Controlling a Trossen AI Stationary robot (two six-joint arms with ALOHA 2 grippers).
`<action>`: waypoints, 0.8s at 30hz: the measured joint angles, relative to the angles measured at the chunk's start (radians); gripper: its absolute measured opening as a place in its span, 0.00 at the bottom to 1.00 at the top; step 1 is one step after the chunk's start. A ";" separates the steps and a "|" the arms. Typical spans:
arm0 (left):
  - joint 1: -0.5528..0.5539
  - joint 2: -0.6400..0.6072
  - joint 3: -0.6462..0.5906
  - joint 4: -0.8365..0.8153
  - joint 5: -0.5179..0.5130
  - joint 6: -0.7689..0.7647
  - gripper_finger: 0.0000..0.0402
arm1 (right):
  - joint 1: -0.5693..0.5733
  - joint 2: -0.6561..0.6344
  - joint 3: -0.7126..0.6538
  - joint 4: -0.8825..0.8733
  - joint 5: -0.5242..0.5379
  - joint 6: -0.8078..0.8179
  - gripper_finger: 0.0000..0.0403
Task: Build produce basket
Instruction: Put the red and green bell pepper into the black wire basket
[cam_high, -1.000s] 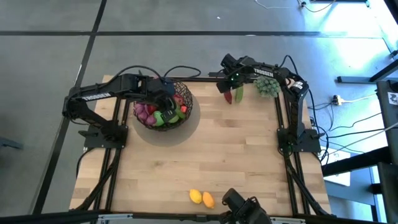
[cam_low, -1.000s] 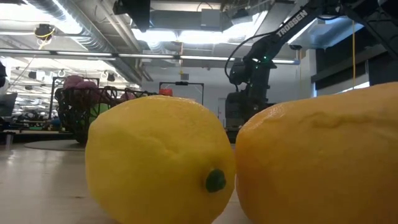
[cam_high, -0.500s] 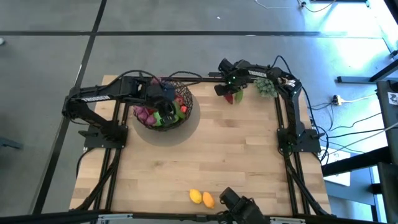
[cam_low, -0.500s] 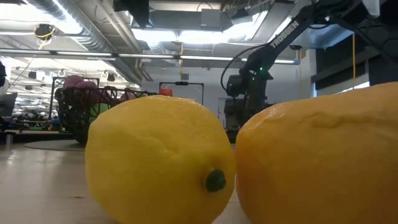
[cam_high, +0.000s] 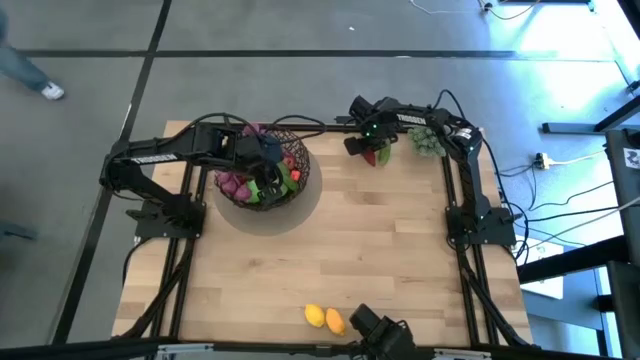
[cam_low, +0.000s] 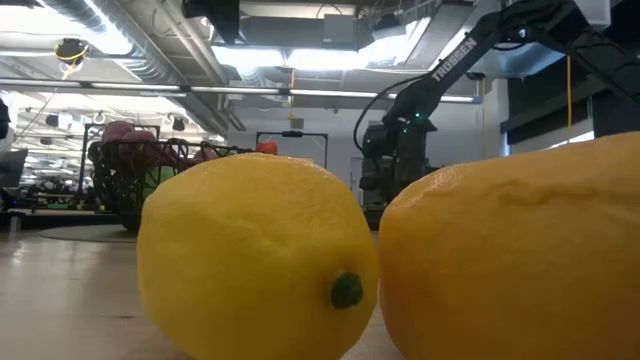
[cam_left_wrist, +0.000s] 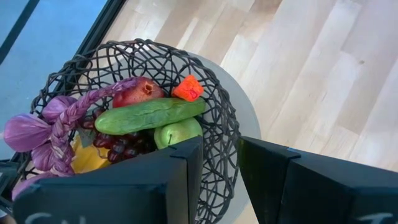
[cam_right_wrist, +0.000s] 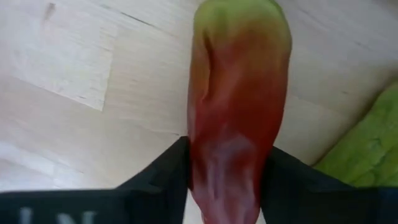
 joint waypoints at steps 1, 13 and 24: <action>0.000 0.000 0.000 0.000 0.000 0.000 0.22 | 0.001 0.000 0.000 0.000 0.002 0.000 0.34; 0.000 0.000 0.000 0.000 0.000 0.002 0.22 | 0.001 -0.027 0.043 -0.039 0.022 -0.030 0.24; 0.000 0.000 0.000 -0.004 -0.056 0.001 0.22 | 0.073 -0.072 0.245 -0.239 0.092 -0.118 0.23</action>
